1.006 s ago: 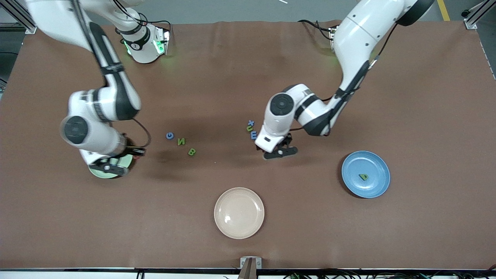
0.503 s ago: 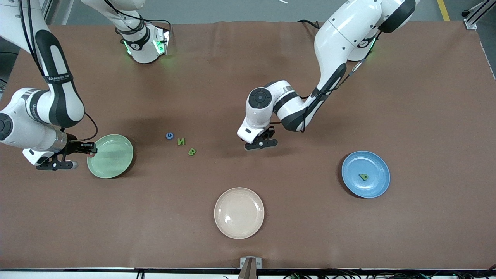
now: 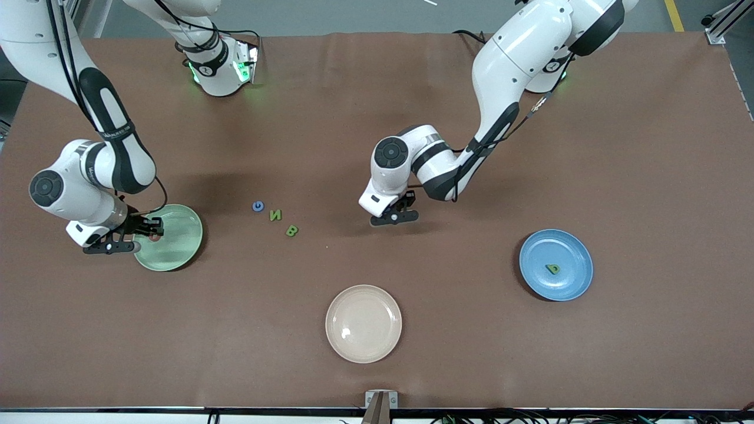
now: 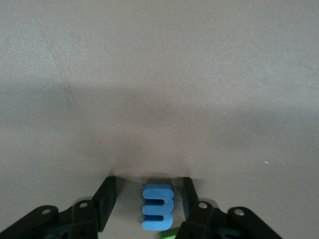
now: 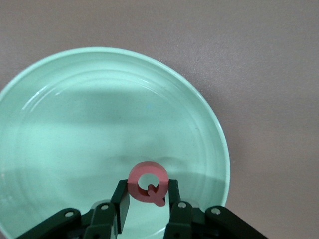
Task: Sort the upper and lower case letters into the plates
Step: 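Release the Q into the green plate while the left gripper carries E to blue plate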
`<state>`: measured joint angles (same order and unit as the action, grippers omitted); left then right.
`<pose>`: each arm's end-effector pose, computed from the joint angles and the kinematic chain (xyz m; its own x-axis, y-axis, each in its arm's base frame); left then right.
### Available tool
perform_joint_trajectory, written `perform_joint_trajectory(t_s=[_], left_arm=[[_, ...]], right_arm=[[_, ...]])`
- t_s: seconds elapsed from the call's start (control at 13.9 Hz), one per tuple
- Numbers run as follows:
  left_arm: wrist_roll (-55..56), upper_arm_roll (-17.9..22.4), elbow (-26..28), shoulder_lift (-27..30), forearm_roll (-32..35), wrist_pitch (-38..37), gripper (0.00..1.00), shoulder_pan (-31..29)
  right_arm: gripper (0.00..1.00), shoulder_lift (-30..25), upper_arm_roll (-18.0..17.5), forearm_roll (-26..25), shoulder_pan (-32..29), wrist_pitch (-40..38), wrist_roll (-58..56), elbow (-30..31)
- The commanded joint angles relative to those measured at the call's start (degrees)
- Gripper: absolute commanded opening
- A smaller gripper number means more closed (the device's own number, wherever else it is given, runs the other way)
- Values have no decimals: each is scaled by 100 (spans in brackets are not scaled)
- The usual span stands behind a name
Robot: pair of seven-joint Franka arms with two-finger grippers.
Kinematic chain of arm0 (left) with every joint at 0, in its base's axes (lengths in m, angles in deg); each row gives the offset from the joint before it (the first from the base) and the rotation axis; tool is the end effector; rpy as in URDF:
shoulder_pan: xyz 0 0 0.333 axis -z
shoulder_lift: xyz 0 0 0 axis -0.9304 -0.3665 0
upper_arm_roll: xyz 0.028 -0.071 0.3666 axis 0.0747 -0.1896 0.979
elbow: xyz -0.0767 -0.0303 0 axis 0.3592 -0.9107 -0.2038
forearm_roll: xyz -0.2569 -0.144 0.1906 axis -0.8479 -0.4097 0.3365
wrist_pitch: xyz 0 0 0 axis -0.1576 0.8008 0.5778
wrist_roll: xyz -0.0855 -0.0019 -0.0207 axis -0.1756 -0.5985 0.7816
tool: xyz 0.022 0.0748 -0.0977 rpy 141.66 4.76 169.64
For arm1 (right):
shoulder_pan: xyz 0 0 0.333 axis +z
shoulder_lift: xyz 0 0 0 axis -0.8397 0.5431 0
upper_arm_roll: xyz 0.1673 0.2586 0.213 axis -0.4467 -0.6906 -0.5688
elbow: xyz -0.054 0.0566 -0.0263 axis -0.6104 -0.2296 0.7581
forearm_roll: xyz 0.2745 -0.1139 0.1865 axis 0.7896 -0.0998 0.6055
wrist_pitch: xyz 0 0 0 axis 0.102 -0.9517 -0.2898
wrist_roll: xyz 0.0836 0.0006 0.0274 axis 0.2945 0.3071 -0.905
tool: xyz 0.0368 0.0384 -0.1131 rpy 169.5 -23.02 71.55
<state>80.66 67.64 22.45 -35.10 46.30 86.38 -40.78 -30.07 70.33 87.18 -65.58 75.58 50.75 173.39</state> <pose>0.4936 -0.4972 0.2241 0.9910 0.1324 -0.0178 0.1327 -0.9909 0.0206 0.5586 -0.1135 0.2649 0.9975 0.0582 -0.0410 0.0585 -0.9983 0.0052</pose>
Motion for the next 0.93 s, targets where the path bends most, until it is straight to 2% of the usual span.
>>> perform_joint_trajectory(t_s=[0.0, 0.07, 0.14, 0.22, 0.29, 0.43, 0.65, 0.86], left_arm=[[176, 37, -84, -34, -21, -91, 34, 119], [333, 37, -84, -25, -21, -108, 21, 111], [378, 37, -84, 1, -21, -152, 12, 76], [379, 37, -102, 45, -13, -248, 7, 23], [379, 45, -128, 98, 22, -371, 5, -64], [326, 54, -119, 413, 171, -660, 3, -450], [-190, 45, -102, 827, 269, -935, 3, -1257], [-1166, 63, -32, 836, 321, -935, 5, -2136]], right_arm=[[21, 58, -95, -20, -136, 161, -88, 65], [24, 58, -95, -20, -136, 162, -97, 65], [48, 49, -95, -20, -128, 144, -88, 56], [93, 41, -95, -20, -119, 127, -79, 56], [100, -3, -95, -20, -101, 74, -62, 56], [100, -152, -138, -3, -49, -188, 17, 56], [100, -477, -139, 6, 346, -523, 621, 161], [100, -741, -139, -2, 724, -708, 791, 276]])
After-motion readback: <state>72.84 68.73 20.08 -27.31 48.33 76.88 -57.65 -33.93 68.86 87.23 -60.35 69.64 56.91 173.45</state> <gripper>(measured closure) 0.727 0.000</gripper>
